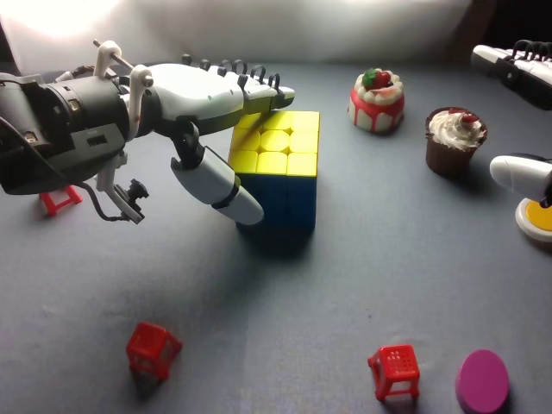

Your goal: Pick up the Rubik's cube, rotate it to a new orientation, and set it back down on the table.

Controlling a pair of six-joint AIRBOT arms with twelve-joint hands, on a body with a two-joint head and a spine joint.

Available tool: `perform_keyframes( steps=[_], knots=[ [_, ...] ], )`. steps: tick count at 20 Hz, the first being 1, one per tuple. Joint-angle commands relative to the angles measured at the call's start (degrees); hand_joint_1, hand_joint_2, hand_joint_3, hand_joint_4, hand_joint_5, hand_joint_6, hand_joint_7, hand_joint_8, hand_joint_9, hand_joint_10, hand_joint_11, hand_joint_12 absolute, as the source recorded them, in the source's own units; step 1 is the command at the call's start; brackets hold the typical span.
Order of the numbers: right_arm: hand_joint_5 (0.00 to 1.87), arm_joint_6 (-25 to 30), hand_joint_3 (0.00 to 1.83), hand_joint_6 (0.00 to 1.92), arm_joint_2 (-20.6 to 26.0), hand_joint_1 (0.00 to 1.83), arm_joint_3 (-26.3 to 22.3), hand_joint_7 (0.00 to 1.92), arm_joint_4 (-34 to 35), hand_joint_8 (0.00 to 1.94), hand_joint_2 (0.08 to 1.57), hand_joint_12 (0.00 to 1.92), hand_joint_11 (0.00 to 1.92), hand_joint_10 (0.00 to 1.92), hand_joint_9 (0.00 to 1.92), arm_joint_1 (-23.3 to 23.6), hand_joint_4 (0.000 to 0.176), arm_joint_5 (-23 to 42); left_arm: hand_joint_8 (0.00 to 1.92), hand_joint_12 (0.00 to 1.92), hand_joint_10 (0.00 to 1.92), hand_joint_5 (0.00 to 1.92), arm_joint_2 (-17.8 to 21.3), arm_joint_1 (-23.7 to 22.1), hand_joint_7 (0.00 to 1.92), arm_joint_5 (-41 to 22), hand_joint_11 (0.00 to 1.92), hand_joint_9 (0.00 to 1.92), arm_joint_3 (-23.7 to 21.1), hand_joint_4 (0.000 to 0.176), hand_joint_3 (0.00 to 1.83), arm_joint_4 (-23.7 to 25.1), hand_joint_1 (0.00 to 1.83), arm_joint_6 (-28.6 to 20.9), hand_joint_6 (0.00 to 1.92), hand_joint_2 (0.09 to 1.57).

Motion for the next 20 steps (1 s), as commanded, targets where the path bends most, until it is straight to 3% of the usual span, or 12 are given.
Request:
perform_keyframes(
  steps=[1, 6, 7, 8, 9, 10, 11, 12, 13, 17, 18, 20],
  knots=[
    [0.0, 0.34, 0.0, 0.0, -0.14, 0.58, 0.16, 0.0, 0.23, 0.0, 1.32, 0.0, 0.0, 0.0, 0.0, 0.36, 0.0, 7.26, 0.01, 1.07, 0.03, 0.0, 0.0, -1.13, 0.04, -4.37, 0.0, 0.09, 0.13, 0.0, 0.01, 0.38, 0.73, -0.68, 0.0, 0.88],
    [0.0, 0.34, 0.0, 0.0, -0.14, 0.58, 0.15, 0.0, 0.3, 0.0, 1.32, 0.0, 0.0, 0.0, 0.0, 0.09, 0.0, 7.41, 0.04, 1.27, 0.09, 0.16, 0.49, -1.3, 0.29, -4.35, 0.0, 0.31, 0.12, 0.0, 0.01, 0.96, 0.75, -0.87, 0.04, 0.93],
    [0.0, 0.34, 0.0, 0.0, -0.14, 0.59, 0.15, 0.0, 0.33, 0.0, 1.32, 0.0, 0.0, 0.0, 0.0, 0.05, 0.0, 7.45, 0.16, 1.59, 0.65, 0.25, 0.49, -1.33, 0.39, -4.47, 0.0, 0.25, 0.1, 0.0, 0.0, 0.98, 0.74, -0.87, 0.03, 0.96],
    [0.0, 0.34, 0.0, 0.0, -0.14, 0.58, 0.15, 0.0, 0.34, 0.0, 1.32, 0.0, 0.0, 0.0, 0.0, 0.02, 0.0, 7.49, 0.8, 1.88, 1.37, 0.31, 0.52, -1.33, 0.29, -4.97, 0.01, 0.15, 0.09, 0.0, 0.01, 0.98, 0.81, -1.02, 0.45, 1.01],
    [0.0, 0.34, 0.0, 0.0, -0.14, 0.58, 0.15, 0.0, 0.35, 0.0, 1.32, 0.0, 0.0, 0.0, 0.0, -0.03, 0.0, 7.53, 0.8, 1.88, 1.37, 0.31, 0.59, -1.4, 0.29, -5.45, 0.01, 0.15, 0.0, 0.0, 0.01, 0.98, 0.81, -1.11, 0.45, 1.01],
    [0.0, 0.34, 0.0, 0.0, -0.14, 0.58, 0.15, 0.0, 0.35, 0.0, 1.33, 0.0, 0.0, 0.0, 0.0, -0.07, 0.0, 7.58, 1.33, 1.92, 1.65, 0.25, 0.79, -1.44, 0.23, -6.0, 0.09, 0.19, -0.23, 0.0, 0.0, 1.0, 0.79, -1.11, 1.09, 1.02],
    [0.0, 0.34, 0.0, 0.0, -0.14, 0.58, 0.15, 0.0, 0.36, 0.0, 1.33, 0.0, 0.0, 0.0, 0.0, -0.1, 0.0, 7.66, 1.33, 1.92, 1.65, 0.25, 1.09, -1.51, 0.23, -6.77, 0.09, 0.19, -0.5, 0.0, 0.0, 0.93, 0.79, -1.14, 1.09, 1.02],
    [0.0, 0.34, 0.0, 0.0, -0.14, 0.58, 0.15, 0.0, 0.39, 0.0, 1.33, 0.0, 0.0, 0.0, 0.0, -0.13, 0.0, 7.72, 1.53, 1.92, 1.81, 0.31, 1.26, -1.55, 0.25, -7.12, 0.21, 0.22, -0.65, 0.0, 0.0, 0.82, 0.82, -1.14, 1.36, 1.0],
    [0.0, 0.34, 0.0, 0.0, -0.14, 0.56, 0.15, 0.0, 0.42, 0.0, 1.33, 0.0, 0.0, 0.0, 0.0, -0.17, 0.0, 7.78, 1.91, 1.92, 1.92, 0.53, 1.45, -1.59, 0.51, -7.5, 0.75, 0.59, -0.83, 0.0, 0.0, 0.77, 0.92, -1.15, 1.9, 0.97],
    [0.0, 0.34, 0.0, 0.0, -0.14, 0.57, 0.16, 0.0, 0.6, 0.0, 1.34, 0.0, 0.0, 0.0, 0.0, -0.4, 0.0, 8.2, 1.92, 1.92, 1.92, 0.73, 1.43, -1.4, 0.82, -8.02, 1.04, 0.9, -1.02, 0.0, 0.01, -0.92, 1.09, 0.54, 1.92, 1.05],
    [0.0, 0.34, 0.0, 0.0, -0.14, 0.6, 0.16, 0.0, 0.61, 0.0, 1.34, 0.0, 0.0, 0.0, 0.0, -0.44, 0.0, 8.33, 1.92, 1.92, 1.92, 0.95, 1.45, -1.22, 1.08, -8.26, 1.24, 1.14, -1.08, 0.0, 0.02, -1.42, 1.2, 0.91, 1.92, 1.08],
    [0.0, 0.34, 0.01, 0.0, -0.13, 0.6, 0.22, 0.0, 0.75, 0.0, 1.35, 0.0, 0.0, 0.0, 0.0, -0.7, 0.0, 8.79, 1.92, 1.92, 1.92, 1.12, 1.45, -0.67, 1.21, -8.54, 1.37, 1.25, -1.1, 0.0, 0.04, -3.0, 1.31, 2.28, 1.92, 1.12]
  ],
)
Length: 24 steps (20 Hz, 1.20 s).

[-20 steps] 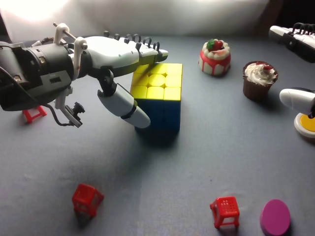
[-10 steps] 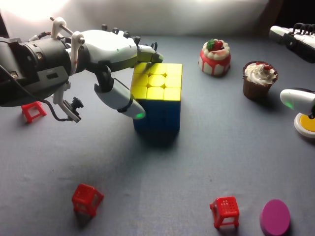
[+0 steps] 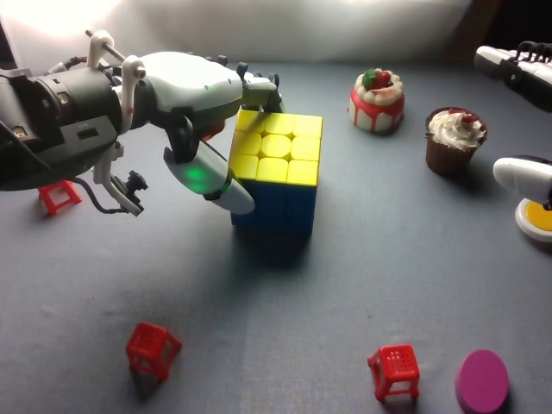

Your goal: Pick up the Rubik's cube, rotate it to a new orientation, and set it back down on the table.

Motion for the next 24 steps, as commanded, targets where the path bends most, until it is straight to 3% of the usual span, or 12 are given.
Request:
perform_keyframes(
  steps=[1, 2, 3, 5, 6, 7, 10, 11, 12, 14, 20, 24],
  knots=[
    [0.0, 0.34, 0.01, 0.0, -0.13, 0.59, 0.26, 0.0, 0.49, 0.0, 1.36, 0.0, 0.0, 0.0, 0.0, 0.2, 0.0, 7.77, 1.92, 1.92, 1.92, 1.21, 0.15, -0.13, 1.31, -6.03, 1.48, 1.36, -0.19, 0.0, 0.39, -1.37, 1.43, 0.48, 1.92, 1.0],
    [0.0, 0.34, 0.01, 0.0, -0.13, 0.61, 0.29, 0.0, 0.49, 0.0, 1.36, 0.0, 0.0, 0.0, 0.0, 0.12, 0.0, 7.97, 1.92, 1.92, 1.92, 1.3, 0.15, 0.0, 1.4, -6.1, 1.52, 1.42, -0.19, 0.0, 0.74, -1.64, 1.48, 0.67, 1.92, 0.83],
    [0.0, 0.34, 0.01, 0.0, -0.13, 0.61, 0.33, 0.0, 0.49, 0.0, 1.36, 0.0, 0.0, 0.0, 0.0, 0.04, 0.0, 8.25, 1.92, 1.92, 1.92, 1.3, 0.15, 0.21, 1.4, -6.44, 1.52, 1.42, -0.2, 0.0, 0.74, -1.96, 1.48, 1.06, 1.92, 0.83],
    [0.0, 0.34, 0.01, 0.0, -0.13, 0.62, 0.36, 0.0, 0.49, 0.0, 1.38, 0.0, 0.0, 0.0, 0.0, 0.02, 0.0, 8.4, 1.92, 1.92, 1.92, 1.36, 0.22, 0.63, 1.47, -7.39, 1.6, 1.52, -0.2, 0.118, 0.97, -3.4, 1.35, 1.75, 1.92, 0.8],
    [0.0, 0.34, 0.01, 0.0, -0.13, 0.62, 0.41, 0.0, 0.47, 0.0, 1.38, 0.0, 0.0, 0.0, 0.0, -0.01, 0.0, 8.52, 1.92, 1.92, 1.92, 1.36, 0.3, 0.7, 1.47, -7.78, 1.6, 1.52, -0.2, 0.118, 0.97, -3.74, 1.35, 1.75, 1.92, 0.8],
    [0.0, 0.34, 0.01, 0.0, -0.13, 0.58, 0.44, 0.0, 0.47, 0.0, 1.39, 0.0, 0.0, 0.0, 0.0, -0.14, 0.0, 8.8, 1.92, 1.92, 1.92, 1.32, 0.5, 0.87, 1.45, -8.51, 1.55, 1.49, -0.24, 0.174, 1.01, -4.41, 1.25, 1.74, 1.92, 0.84],
    [0.0, 0.34, 0.01, 0.0, -0.13, 0.52, 0.58, 0.0, 0.31, 0.0, 1.4, 0.01, 0.01, 0.0, 0.0, -0.4, 0.0, 9.46, 1.92, 1.92, 1.92, 1.27, 1.19, 1.18, 1.41, -10.82, 1.54, 1.46, -0.45, 0.176, 1.11, -6.93, 1.31, 2.34, 1.92, 0.74],
    [0.0, 0.34, 0.01, 0.0, -0.13, 0.49, 0.59, 0.0, 0.22, 0.0, 1.4, 0.01, 0.02, 0.0, 0.0, -0.41, 0.0, 9.61, 1.92, 1.92, 1.92, 1.25, 1.58, 1.34, 1.4, -12.11, 1.54, 1.46, -0.68, 0.176, 1.13, -8.08, 1.24, 2.67, 1.92, 0.72],
    [0.0, 0.34, 0.0, 0.0, -0.13, 0.45, 0.63, 0.0, 0.11, 0.0, 1.39, 0.37, 0.0, 0.0, 0.0, -0.46, 0.0, 9.75, 1.92, 1.92, 1.92, 1.23, 1.81, 1.43, 1.38, -12.94, 1.56, 1.46, -0.88, 0.176, 1.05, -8.78, 1.34, 2.96, 1.92, 0.7],
    [0.0, 0.34, 0.0, 0.0, -0.14, 0.49, 0.87, 0.0, -0.36, 0.0, 1.39, 1.0, 0.0, 0.0, 0.0, -0.8, 0.0, 10.5, 1.92, 1.92, 1.92, 1.32, 2.38, 1.46, 1.41, -15.03, 1.52, 1.45, -1.39, 0.0, 0.93, -10.58, 1.46, 3.9, 1.92, 0.71],
    [0.05, 0.34, 0.0, 0.01, -1.33, 0.65, 2.28, 0.06, -2.64, 0.01, 1.44, 0.73, 0.0, 0.06, 0.17, -1.28, 0.0, 12.46, 1.92, 1.92, 1.92, 1.31, 3.14, 1.73, 1.42, -20.05, 1.57, 1.48, -1.81, 0.0, 0.78, -14.38, 1.37, 4.73, 1.92, 0.83],
    [0.19, 0.34, 0.04, 0.05, -1.89, 0.39, 2.8, 0.28, -3.22, 0.04, 1.57, 1.38, 0.0, 0.18, 0.37, -1.27, 0.0, 12.73, 1.92, 1.92, 1.92, 1.34, 3.11, 1.77, 1.4, -20.85, 1.53, 1.45, -1.81, 0.0, 0.88, -15.02, 1.27, 4.86, 1.92, 0.8]
  ],
)
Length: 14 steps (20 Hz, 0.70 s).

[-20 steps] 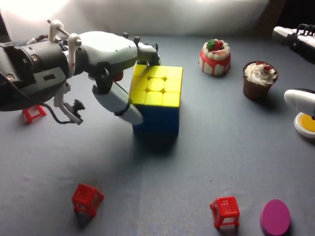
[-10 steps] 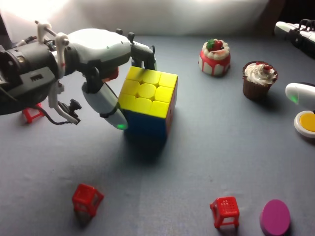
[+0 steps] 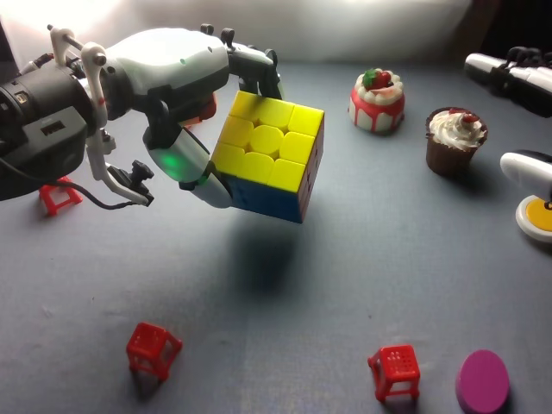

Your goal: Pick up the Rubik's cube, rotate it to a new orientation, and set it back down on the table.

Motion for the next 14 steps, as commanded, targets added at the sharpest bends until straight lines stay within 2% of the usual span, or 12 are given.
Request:
perform_keyframes(
  steps=[1, 4, 6, 8, 9, 10, 11, 12, 14],
  knots=[
    [0.16, 0.36, 0.09, 0.03, -0.22, 0.3, 0.42, 0.21, 0.49, 0.01, 1.57, 1.29, 0.0, 0.15, 0.27, 0.44, 0.0, 7.62, 1.92, 1.92, 1.92, 1.34, 0.19, -0.64, 1.41, -8.19, 1.56, 1.47, 0.01, 0.0, 0.88, -2.0, 1.33, -0.52, 1.92, 0.78],
    [0.22, 0.36, 0.06, 0.04, -1.67, 0.19, 1.92, 0.24, -0.78, 0.01, 1.56, 1.13, 0.0, 0.17, 0.25, 1.04, 0.0, 7.68, 1.92, 1.92, 1.92, 1.34, 0.16, -0.5, 1.4, -9.81, 1.57, 1.46, -0.05, 0.0, 0.91, -2.74, 1.35, -0.56, 1.92, 0.75],
    [0.2, 0.36, 0.0, 0.03, -3.76, 0.16, 4.15, 0.22, -2.66, 0.0, 1.47, 1.1, 0.0, 0.17, 0.22, 2.27, 0.0, 7.65, 1.92, 1.92, 1.92, 1.33, 0.32, -0.23, 1.41, -11.7, 1.58, 1.48, -0.39, 0.0, 1.01, -3.4, 1.34, -0.59, 1.92, 0.73],
    [0.23, 0.36, 0.01, 0.03, -6.75, 0.07, 7.32, 0.24, -5.66, 0.01, 1.52, 1.09, 0.0, 0.17, 0.21, 5.4, 0.0, 6.12, 1.92, 1.92, 1.92, 1.34, 0.58, 0.05, 1.44, -13.78, 1.61, 1.5, -0.83, 0.0, 1.08, -3.93, 1.42, -0.61, 1.92, 0.67],
    [0.24, 0.36, 0.01, 0.03, -7.89, 0.09, 8.5, 0.25, -6.67, 0.01, 1.53, 1.08, 0.0, 0.18, 0.2, 6.67, 0.0, 5.52, 1.92, 1.92, 1.92, 1.37, 0.58, 0.14, 1.45, -14.35, 1.62, 1.5, -0.85, 0.0, 1.1, -4.23, 1.44, -0.68, 1.92, 0.64],
    [0.23, 0.36, 0.01, 0.03, -8.91, 0.07, 9.59, 0.23, -7.5, 0.0, 1.54, 1.03, 0.0, 0.18, 0.18, 7.79, 0.0, 4.74, 1.92, 1.92, 1.92, 1.37, 0.58, 0.17, 1.45, -14.78, 1.62, 1.5, -0.87, 0.0, 1.11, -4.24, 1.45, -0.84, 1.92, 0.63],
    [0.24, 0.36, 0.0, 0.03, -9.88, 0.12, 10.62, 0.24, -8.39, 0.0, 1.52, 0.89, 0.0, 0.21, 0.17, 8.85, 0.0, 3.87, 1.92, 1.92, 1.92, 1.35, 0.61, 0.25, 1.43, -15.35, 1.61, 1.49, -0.99, 0.0, 1.11, -4.31, 1.43, -0.87, 1.92, 0.63],
    [0.2, 0.36, 0.0, 0.01, -10.91, 0.09, 11.73, 0.21, -9.14, 0.0, 1.52, 0.78, 0.0, 0.24, 0.16, 9.62, 0.0, 3.07, 1.92, 1.92, 1.92, 1.34, 0.73, 0.36, 1.43, -15.98, 1.62, 1.5, -1.16, 0.0, 1.1, -4.36, 1.42, -0.92, 1.92, 0.63],
    [0.16, 0.36, 0.0, 0.0, -12.34, 0.01, 13.33, 0.18, -9.92, 0.0, 1.53, 0.73, 0.0, 0.31, 0.11, 10.7, 0.0, 2.02, 1.92, 1.92, 1.92, 1.32, 1.08, 0.68, 1.41, -17.62, 1.6, 1.48, -1.6, 0.0, 1.08, -4.95, 1.41, -0.92, 1.92, 0.65]
  ],
)
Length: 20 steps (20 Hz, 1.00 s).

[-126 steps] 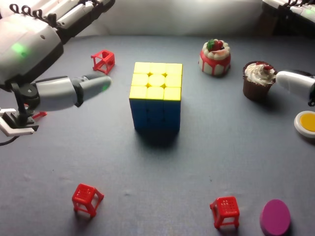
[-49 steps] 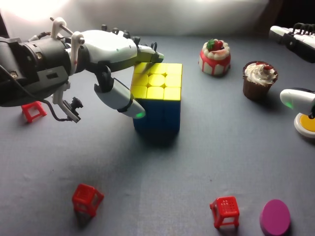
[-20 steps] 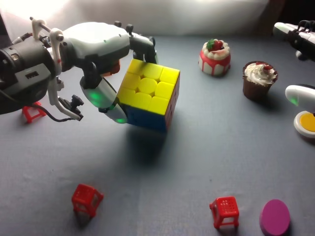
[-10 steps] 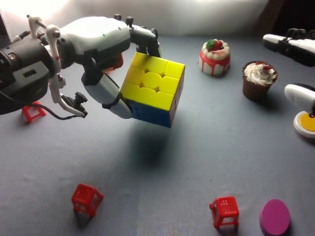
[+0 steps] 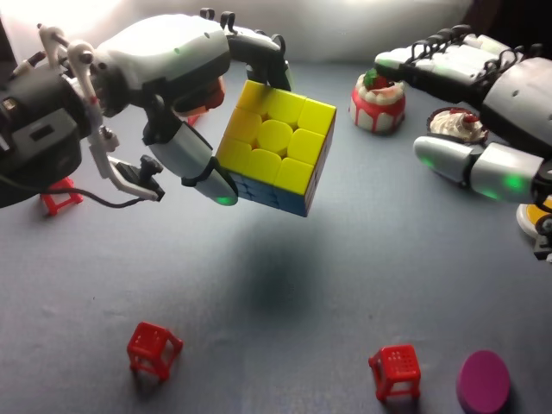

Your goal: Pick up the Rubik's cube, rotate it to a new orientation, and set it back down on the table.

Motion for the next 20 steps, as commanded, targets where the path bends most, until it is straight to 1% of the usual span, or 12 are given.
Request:
perform_keyframes(
  steps=[1, 3, 5, 9, 10, 11, 13, 14, 15, 16, 18, 20],
  knots=[
    [0.17, 0.34, 0.0, 0.01, -0.23, 0.0, 0.48, 0.19, 1.19, 0.0, 1.53, 0.73, 0.0, 0.39, 0.08, 1.14, 0.0, 6.51, 1.92, 1.92, 1.92, 1.32, 0.17, -0.71, 1.41, -9.8, 1.59, 1.47, -0.25, 0.0, 1.07, -2.15, 1.43, -0.7, 1.92, 0.65],
    [0.14, 0.34, 0.0, 0.01, -0.74, 0.0, 1.05, 0.12, 1.19, 0.0, 1.51, 0.22, 0.0, 0.36, 0.0, 1.75, 0.0, 6.42, 1.92, 1.92, 1.92, 1.28, 0.42, -0.62, 1.39, -10.8, 1.59, 1.46, -0.54, 0.0, 1.0, -2.39, 1.48, -0.67, 1.92, 0.68],
    [0.1, 0.34, 0.0, 0.01, -1.52, 0.0, 1.78, 0.08, 1.15, 0.01, 1.48, 0.03, 0.0, 0.17, 0.01, 2.38, 0.0, 6.36, 1.92, 1.92, 1.92, 1.26, 0.67, -0.5, 1.37, -11.89, 1.57, 1.45, -0.8, 0.0, 0.96, -2.81, 1.48, -0.66, 1.92, 0.7],
    [0.14, 0.34, 0.01, 0.03, -2.69, 0.0, 2.92, 0.15, 0.53, 0.03, 1.52, 0.02, 0.02, 0.16, 0.07, 3.96, 0.0, 6.33, 1.92, 1.92, 1.92, 1.27, 1.47, -1.14, 1.37, -13.91, 1.5, 1.43, -1.67, 0.0, 1.01, -3.27, 1.48, 0.14, 1.92, 0.67],
    [0.15, 0.34, 0.01, 0.03, -2.71, 0.0, 2.99, 0.1, 0.12, 0.01, 1.52, 0.0, 0.0, 0.03, 0.01, 4.51, 0.0, 6.33, 1.92, 1.92, 1.92, 1.26, 1.61, -1.36, 1.36, -14.42, 1.49, 1.41, -1.74, 0.0, 0.98, -3.35, 1.45, 0.19, 1.92, 0.66],
    [0.19, 0.34, 0.01, 0.05, -2.71, 0.0, 3.09, 0.08, -0.68, 0.01, 1.53, 0.0, 0.0, 0.01, 0.0, 5.25, 0.0, 6.33, 1.92, 1.92, 1.92, 1.28, 1.74, -1.68, 1.34, -14.8, 1.47, 1.39, -1.81, 0.0, 0.63, -3.4, 1.11, 0.27, 1.92, 0.68],
    [0.17, 0.34, 0.02, 0.04, -2.71, 0.0, 3.17, 0.06, -2.11, 0.01, 1.55, 0.0, 0.0, 0.0, 0.0, 6.34, 0.0, 6.32, 1.92, 1.92, 1.92, 1.24, 1.92, -2.24, 1.29, -15.03, 1.47, 1.36, -1.88, 0.0, 0.24, -3.4, 1.13, 0.79, 1.92, 0.85],
    [0.17, 0.34, 0.01, 0.04, -2.74, 0.0, 3.21, 0.09, -2.42, 0.02, 1.55, 0.0, 0.01, 0.02, 0.05, 6.7, 0.0, 6.22, 1.92, 1.92, 1.92, 1.2, 1.94, -2.39, 1.28, -15.29, 1.46, 1.35, -1.84, 0.0, 0.35, -3.5, 1.25, 0.84, 1.92, 0.89],
    [0.18, 0.34, 0.0, 0.02, -2.77, 0.0, 3.24, 0.13, -2.63, 0.02, 1.57, 0.25, 0.0, 0.03, 0.1, 6.83, 0.0, 6.17, 1.92, 1.92, 1.92, 1.21, 1.95, -2.5, 1.3, -15.73, 1.47, 1.37, -1.84, 0.0, 0.6, -3.78, 1.28, 0.99, 1.92, 0.79],
    [0.14, 0.34, 0.0, 0.02, -2.82, 0.0, 3.27, 0.15, -2.74, 0.01, 1.56, 0.42, 0.0, 0.03, 0.13, 6.87, 0.0, 6.04, 1.92, 1.92, 1.92, 1.23, 1.98, -2.67, 1.32, -16.11, 1.49, 1.4, -1.84, 0.0, 0.65, -3.91, 1.21, 1.1, 1.92, 0.75],
    [0.12, 0.34, 0.0, 0.01, -3.16, 0.0, 3.42, 0.14, -2.94, 0.0, 1.56, 0.46, 0.0, 0.01, 0.11, 6.87, 0.0, 5.63, 1.92, 1.92, 1.92, 1.23, 1.99, -2.89, 1.31, -17.1, 1.47, 1.38, -1.93, 0.0, 1.13, -4.67, 1.44, 1.42, 1.92, 0.58],
    [0.1, 0.34, 0.0, 0.0, -3.54, 0.0, 3.5, 0.12, -3.33, 0.0, 1.53, 0.52, 0.0, 0.01, 0.11, 6.87, 0.0, 5.29, 1.92, 1.92, 1.92, 1.22, 2.05, -3.1, 1.3, -17.61, 1.48, 1.38, -2.1, 0.0, 1.17, -4.79, 1.45, 1.72, 1.92, 0.56]
  ],
)
